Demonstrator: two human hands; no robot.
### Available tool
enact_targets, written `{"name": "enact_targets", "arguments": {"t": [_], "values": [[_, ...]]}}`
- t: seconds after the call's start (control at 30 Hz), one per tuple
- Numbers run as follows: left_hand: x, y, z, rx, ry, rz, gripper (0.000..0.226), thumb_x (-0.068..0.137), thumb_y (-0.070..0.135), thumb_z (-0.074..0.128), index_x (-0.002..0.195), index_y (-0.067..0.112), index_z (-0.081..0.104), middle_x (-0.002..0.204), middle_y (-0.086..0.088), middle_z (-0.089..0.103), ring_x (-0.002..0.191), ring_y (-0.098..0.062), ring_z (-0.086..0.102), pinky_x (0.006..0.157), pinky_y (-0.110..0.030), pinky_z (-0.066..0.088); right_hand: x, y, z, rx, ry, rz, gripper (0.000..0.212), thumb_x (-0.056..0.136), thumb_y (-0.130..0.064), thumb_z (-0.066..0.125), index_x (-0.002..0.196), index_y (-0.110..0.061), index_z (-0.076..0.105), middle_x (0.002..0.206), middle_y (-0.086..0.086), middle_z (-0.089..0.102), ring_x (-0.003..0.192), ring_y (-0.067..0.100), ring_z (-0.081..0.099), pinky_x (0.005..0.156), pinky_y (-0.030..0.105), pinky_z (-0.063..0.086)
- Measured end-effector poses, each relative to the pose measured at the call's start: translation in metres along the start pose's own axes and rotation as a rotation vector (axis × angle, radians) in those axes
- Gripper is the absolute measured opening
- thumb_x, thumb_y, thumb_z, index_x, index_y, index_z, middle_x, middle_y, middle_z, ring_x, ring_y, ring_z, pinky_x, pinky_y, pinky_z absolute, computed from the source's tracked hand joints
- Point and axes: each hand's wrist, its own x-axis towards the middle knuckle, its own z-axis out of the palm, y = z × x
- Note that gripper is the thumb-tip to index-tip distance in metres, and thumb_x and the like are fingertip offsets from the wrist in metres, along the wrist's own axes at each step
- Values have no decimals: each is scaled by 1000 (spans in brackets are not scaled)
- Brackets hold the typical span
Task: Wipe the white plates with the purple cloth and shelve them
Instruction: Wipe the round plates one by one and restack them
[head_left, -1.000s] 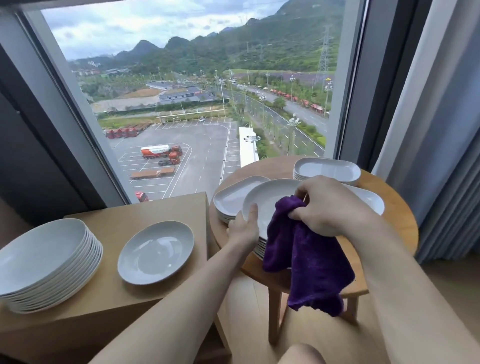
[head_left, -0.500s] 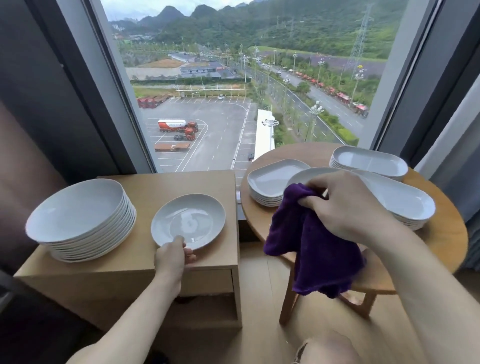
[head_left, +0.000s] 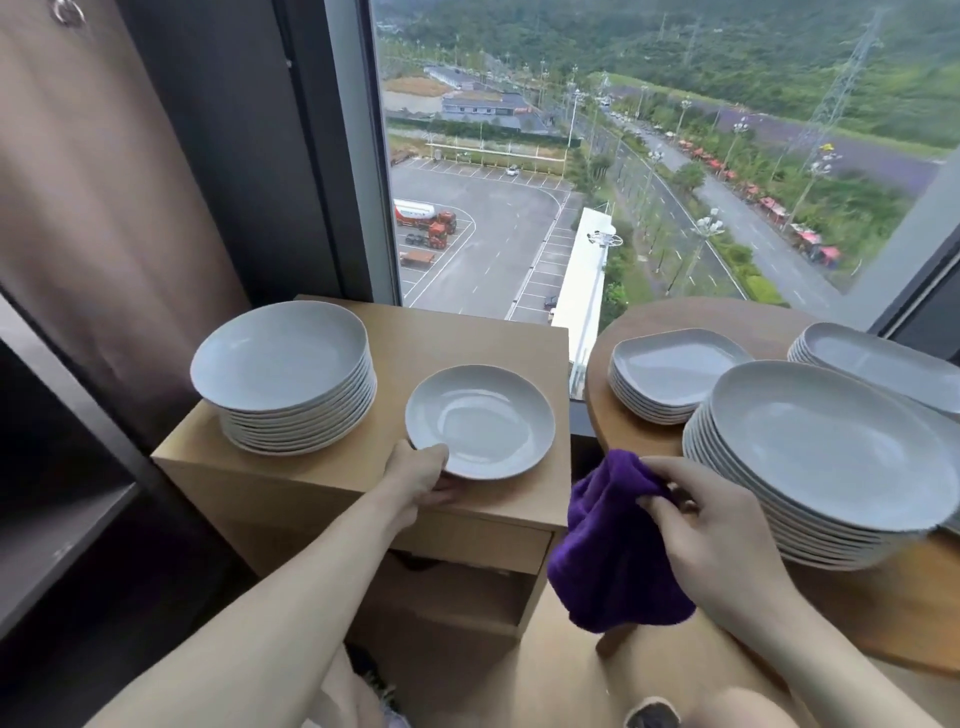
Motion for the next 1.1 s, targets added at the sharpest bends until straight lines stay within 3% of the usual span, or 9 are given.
{"name": "enact_targets", "arguments": {"t": [0.17,0.23,0.4,0.53,0.67,0.73,0.83,0.97,1.1], "values": [[-26,3,-16,-151,-94,32,56,71,4,55,127,6,53,125,-20,66,109,-38,67,74,-47,63,3,-2,-3,176,50,46,35,94,2,66,106,-30,76,92,-17,75,86,6,69,72,12,48],[-47,6,-23,-138,-134,45,46,75,3,53,121,5,57,119,-18,68,103,-36,67,68,-42,61,3,-8,-5,236,75,40,34,96,-2,66,108,-32,75,91,-15,75,84,7,68,71,13,50],[-106,-2,-38,-70,-269,32,60,61,7,51,119,2,64,105,-16,73,92,-35,67,73,-45,56,-4,-37,3,349,185,-22,29,94,-12,71,109,-36,74,96,-15,75,91,12,69,77,24,54],[-151,-12,-33,-104,-449,21,73,59,0,47,130,14,59,115,-15,72,89,-33,70,61,-38,57,-19,-52,24,152,144,-181,20,95,-20,68,114,-25,73,103,-15,70,98,8,65,81,20,49],[-177,-29,-25,-75,-596,27,83,56,-4,47,133,22,62,119,-23,65,102,-41,64,76,-42,51,-36,-35,50,-239,46,-343,32,94,-35,55,118,-19,70,112,-7,70,102,11,62,86,25,50],[-183,-33,-21,-69,-662,15,81,56,-3,47,131,22,64,117,-27,66,103,-43,63,83,-46,50,-39,-32,54,-274,3,-260,35,94,-38,52,120,-22,69,115,-8,69,106,11,61,87,22,48],[-181,-32,-15,-55,-706,23,80,58,0,47,133,22,60,111,-21,69,97,-39,67,73,-43,57,-37,-31,58,-265,-38,-137,34,100,-32,55,132,-26,64,126,-11,66,115,10,58,90,22,45],[-173,-24,-20,-68,-682,52,76,62,2,49,133,26,61,118,-16,70,100,-33,67,77,-41,56,-40,-39,63,-112,-93,-130,47,100,-34,51,146,-30,53,144,-19,54,132,-10,41,110,10,28],[-176,-20,-20,-105,-679,98,50,88,32,70,137,34,63,135,-4,69,123,-23,67,94,-39,59,-53,-48,72,59,-204,-186,61,97,-26,56,155,-31,41,160,-17,38,149,-3,27,123,27,24]]}}
